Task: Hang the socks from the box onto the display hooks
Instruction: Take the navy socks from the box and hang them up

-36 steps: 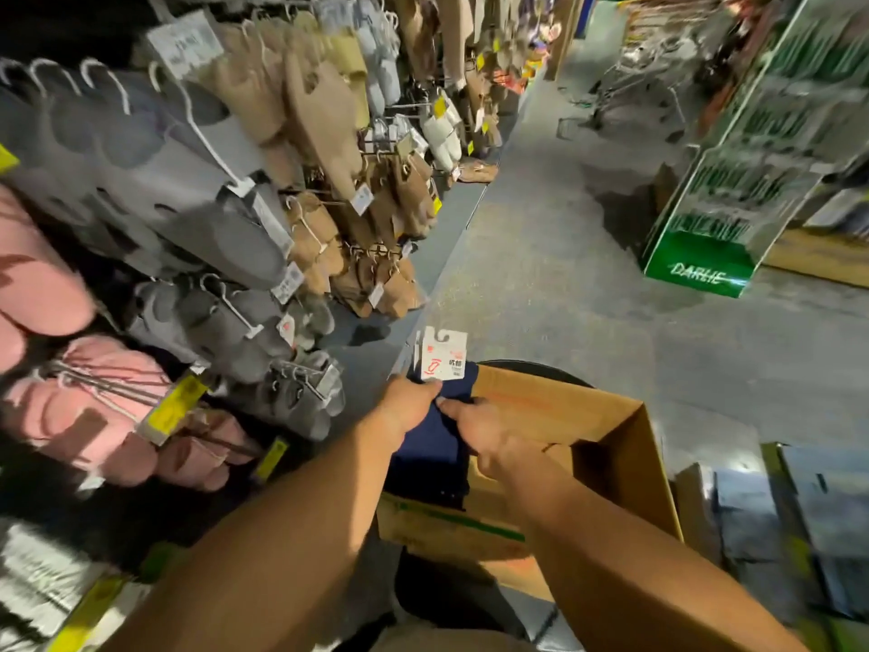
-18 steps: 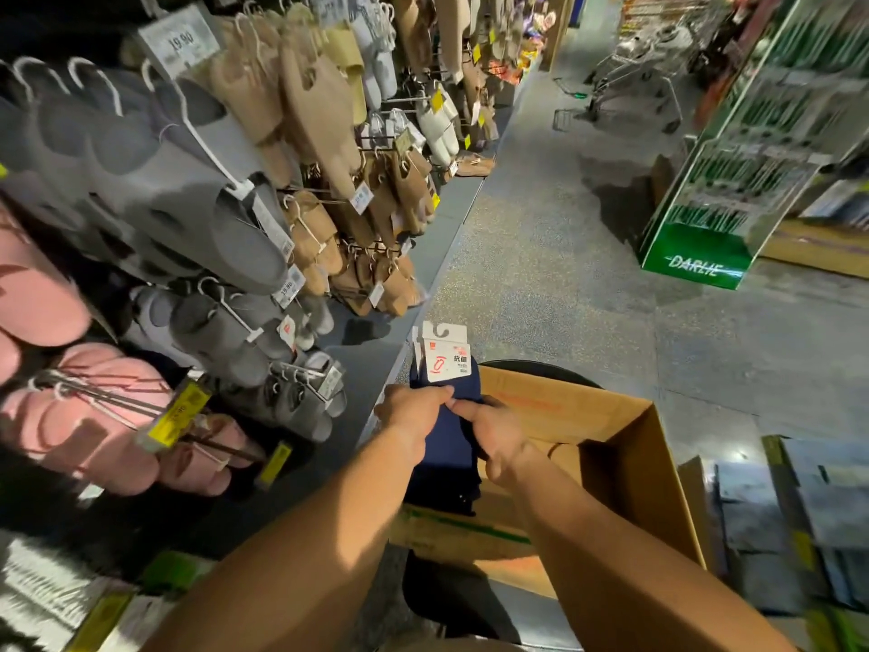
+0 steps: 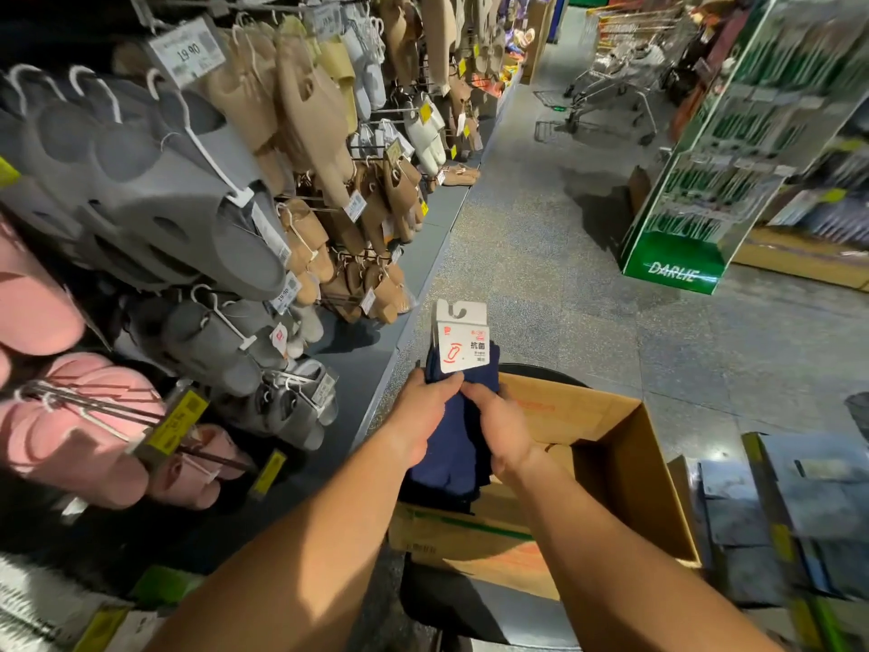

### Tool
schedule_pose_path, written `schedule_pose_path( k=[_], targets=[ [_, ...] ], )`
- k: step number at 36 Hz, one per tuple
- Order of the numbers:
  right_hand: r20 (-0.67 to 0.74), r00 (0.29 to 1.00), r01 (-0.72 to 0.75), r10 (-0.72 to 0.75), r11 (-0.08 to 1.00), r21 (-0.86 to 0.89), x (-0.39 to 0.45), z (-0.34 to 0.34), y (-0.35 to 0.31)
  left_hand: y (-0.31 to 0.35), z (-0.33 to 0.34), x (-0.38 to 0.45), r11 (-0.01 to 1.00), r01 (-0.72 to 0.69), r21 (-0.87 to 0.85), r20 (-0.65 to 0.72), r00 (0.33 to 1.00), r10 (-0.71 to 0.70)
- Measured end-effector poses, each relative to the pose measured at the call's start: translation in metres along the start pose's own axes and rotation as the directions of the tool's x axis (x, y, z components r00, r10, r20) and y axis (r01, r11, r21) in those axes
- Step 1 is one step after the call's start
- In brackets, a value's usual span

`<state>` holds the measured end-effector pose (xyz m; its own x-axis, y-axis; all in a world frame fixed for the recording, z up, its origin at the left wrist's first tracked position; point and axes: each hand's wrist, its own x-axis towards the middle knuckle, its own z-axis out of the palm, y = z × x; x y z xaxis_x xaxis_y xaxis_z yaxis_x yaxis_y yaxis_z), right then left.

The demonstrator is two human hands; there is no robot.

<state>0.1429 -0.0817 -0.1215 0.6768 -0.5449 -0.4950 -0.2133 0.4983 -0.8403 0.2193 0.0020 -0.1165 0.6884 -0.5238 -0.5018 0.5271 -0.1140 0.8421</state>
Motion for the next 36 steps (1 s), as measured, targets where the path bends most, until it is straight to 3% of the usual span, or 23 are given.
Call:
schedule_pose_path(
  k=[3,7,11,14,16,20,25,29,36],
  targets=[
    [0.058,0.997,0.051,-0.052,0.998,0.025,-0.002,0.007,-0.010,0.005,0.001,-0.002,0.993,-0.110,0.035,0.020,0.994,0.109],
    [0.028,0.971,0.236,-0.236,0.941,-0.244,-0.009,0.021,-0.029,0.020,0.000,-0.015,0.973,-0.230,0.006,-0.024,0.973,0.230],
    [0.111,0.918,0.394,-0.380,0.847,-0.356,-0.022,0.040,-0.037,0.032,-0.010,-0.039,0.943,-0.331,-0.029,-0.151,0.934,0.323],
    [0.220,0.875,0.484,-0.432,0.768,-0.419,-0.038,0.056,-0.039,0.035,-0.022,-0.064,0.912,-0.400,0.093,-0.304,0.861,0.408],
    [0.297,0.837,0.547,-0.460,0.710,-0.443,-0.051,0.067,-0.035,0.032,-0.030,-0.083,0.882,-0.454,0.131,-0.401,0.789,0.465],
    [0.480,0.761,0.635,-0.436,0.650,-0.417,-0.087,0.089,-0.023,0.015,-0.045,-0.125,0.834,-0.496,0.240,-0.651,0.555,0.518],
    [0.683,0.662,0.691,-0.307,0.602,-0.400,-0.143,0.116,0.015,-0.018,-0.076,-0.195,0.826,-0.513,0.234,-0.812,0.363,0.456],
    [0.808,0.542,0.747,-0.232,0.574,-0.336,-0.200,0.141,0.058,-0.056,-0.111,-0.264,0.854,-0.455,0.252,-0.890,0.238,0.389],
    [0.941,0.311,0.799,-0.132,0.572,-0.184,-0.326,0.163,0.136,-0.106,-0.127,-0.410,0.886,-0.366,0.286,-0.957,-0.065,0.282]
  ],
)
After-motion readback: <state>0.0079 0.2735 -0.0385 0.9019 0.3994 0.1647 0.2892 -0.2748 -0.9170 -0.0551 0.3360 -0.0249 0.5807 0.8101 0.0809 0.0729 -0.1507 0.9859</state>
